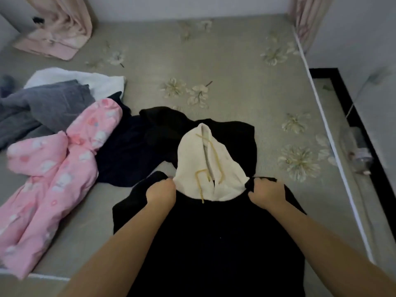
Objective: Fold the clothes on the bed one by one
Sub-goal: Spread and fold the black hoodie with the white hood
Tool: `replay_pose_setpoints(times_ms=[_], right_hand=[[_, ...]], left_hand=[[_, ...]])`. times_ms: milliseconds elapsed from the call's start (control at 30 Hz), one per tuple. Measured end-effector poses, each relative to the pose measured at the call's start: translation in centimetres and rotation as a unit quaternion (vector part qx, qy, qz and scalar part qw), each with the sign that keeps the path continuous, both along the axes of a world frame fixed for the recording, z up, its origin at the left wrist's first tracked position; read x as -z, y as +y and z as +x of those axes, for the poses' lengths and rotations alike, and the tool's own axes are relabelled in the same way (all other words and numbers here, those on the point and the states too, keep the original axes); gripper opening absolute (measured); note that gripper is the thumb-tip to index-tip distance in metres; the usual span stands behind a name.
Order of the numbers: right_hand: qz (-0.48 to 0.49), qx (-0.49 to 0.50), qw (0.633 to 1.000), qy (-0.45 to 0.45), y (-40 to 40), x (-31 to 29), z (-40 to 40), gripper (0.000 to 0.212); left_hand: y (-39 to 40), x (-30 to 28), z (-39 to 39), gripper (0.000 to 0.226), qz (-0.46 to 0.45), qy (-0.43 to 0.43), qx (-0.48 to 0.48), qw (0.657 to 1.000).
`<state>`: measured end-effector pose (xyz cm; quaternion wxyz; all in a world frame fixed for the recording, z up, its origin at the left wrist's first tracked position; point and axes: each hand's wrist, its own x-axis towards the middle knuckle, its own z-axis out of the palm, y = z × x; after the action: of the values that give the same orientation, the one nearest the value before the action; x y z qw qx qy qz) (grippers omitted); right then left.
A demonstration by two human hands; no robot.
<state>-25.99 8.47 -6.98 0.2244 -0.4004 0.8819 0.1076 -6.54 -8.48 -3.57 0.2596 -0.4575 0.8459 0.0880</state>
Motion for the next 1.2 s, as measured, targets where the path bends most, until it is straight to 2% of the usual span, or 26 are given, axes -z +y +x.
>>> replay_pose_setpoints(times_ms=[100,167,233,267,333,433,467,500,567,600,667,733,833,867,900,933,1000,1033,1100,1200], right_hand=[[0.096,0.018,0.99,-0.104,-0.1,2.8,0.7,0.049],[0.022,0.109,0.978,-0.178,-0.9,3.7,0.6,0.068],[-0.087,0.196,0.951,-0.224,-2.3,4.4,0.2,0.075],[-0.102,0.21,0.941,-0.246,-3.0,4.8,0.0,0.073],[-0.076,0.2,0.94,-0.267,-4.5,5.4,-0.1,0.062],[-0.089,0.191,0.942,-0.26,-6.7,5.6,-0.3,0.021],[-0.111,0.189,0.942,-0.253,-7.4,5.1,-0.6,0.011],[-0.141,0.178,0.945,-0.236,-8.0,4.1,-1.1,0.011],[-0.241,0.14,0.946,-0.166,-9.7,1.3,-2.6,0.019],[-0.312,0.125,0.933,-0.126,-10.7,-0.5,-3.4,0.028],[-0.43,0.089,0.896,-0.058,-13.0,-4.4,-5.4,0.041],[-0.504,0.05,0.862,0.002,-15.0,-8.0,-7.3,0.048],[-0.592,0.011,0.795,0.13,-16.3,-10.2,-8.5,0.04],[-0.602,0.014,0.78,0.17,-16.7,-9.9,-9.0,0.038],[-0.59,0.031,0.782,0.196,-17.1,-9.1,-9.6,0.037],[-0.546,0.067,0.813,0.193,-17.6,-8.1,-10.4,0.038],[-0.353,0.158,0.91,0.147,-18.6,-5.3,-12.0,0.051],[-0.255,0.176,0.943,0.123,-18.7,-3.9,-12.6,0.055],[-0.158,0.167,0.969,0.094,-17.7,-1.3,-12.7,0.056],[-0.117,0.128,0.983,0.065,-14.1,2.4,-10.6,0.061]], left_hand=[[0.7,3.8,0.1,0.021,0.09,-0.034,-0.085,0.992],[0.4,5.5,-0.4,0.025,0.132,0.026,-0.178,0.975],[-0.4,6.6,-1.0,0.033,0.146,0.129,-0.268,0.944],[-0.8,7.0,-1.3,0.038,0.138,0.172,-0.287,0.932],[-1.4,7.3,-2.1,0.039,0.123,0.215,-0.266,0.932],[-2.1,7.4,-3.5,0.025,0.145,0.246,-0.208,0.936],[-2.5,7.0,-4.0,0.021,0.153,0.266,-0.193,0.932],[-3.1,6.4,-4.5,0.018,0.152,0.295,-0.175,0.927],[-5.1,4.5,-6.0,0.025,0.116,0.368,-0.116,0.915],[-6.5,3.1,-6.9,0.033,0.083,0.4,-0.083,0.909],[-9.5,-0.3,-9.1,0.046,0.004,0.465,-0.028,0.885],[-12.3,-4.1,-11.2,0.047,-0.064,0.533,-0.001,0.844],[-14.2,-6.9,-12.8,0.046,-0.138,0.599,0.055,0.787],[-14.7,-7.0,-13.3,0.046,-0.15,0.605,0.068,0.779],[-15.2,-6.4,-13.9,0.044,-0.153,0.597,0.069,0.784],[-15.6,-5.4,-14.5,0.041,-0.147,0.571,0.054,0.806],[-16.6,-2.7,-15.8,0.039,-0.125,0.462,-0.019,0.878],[-16.8,-1.2,-16.1,0.042,-0.115,0.396,-0.064,0.909],[-15.9,1.9,-16.0,0.049,-0.076,0.315,-0.098,0.941],[-12.3,6.5,-13.9,0.057,-0.038,0.273,0.02,0.961]])
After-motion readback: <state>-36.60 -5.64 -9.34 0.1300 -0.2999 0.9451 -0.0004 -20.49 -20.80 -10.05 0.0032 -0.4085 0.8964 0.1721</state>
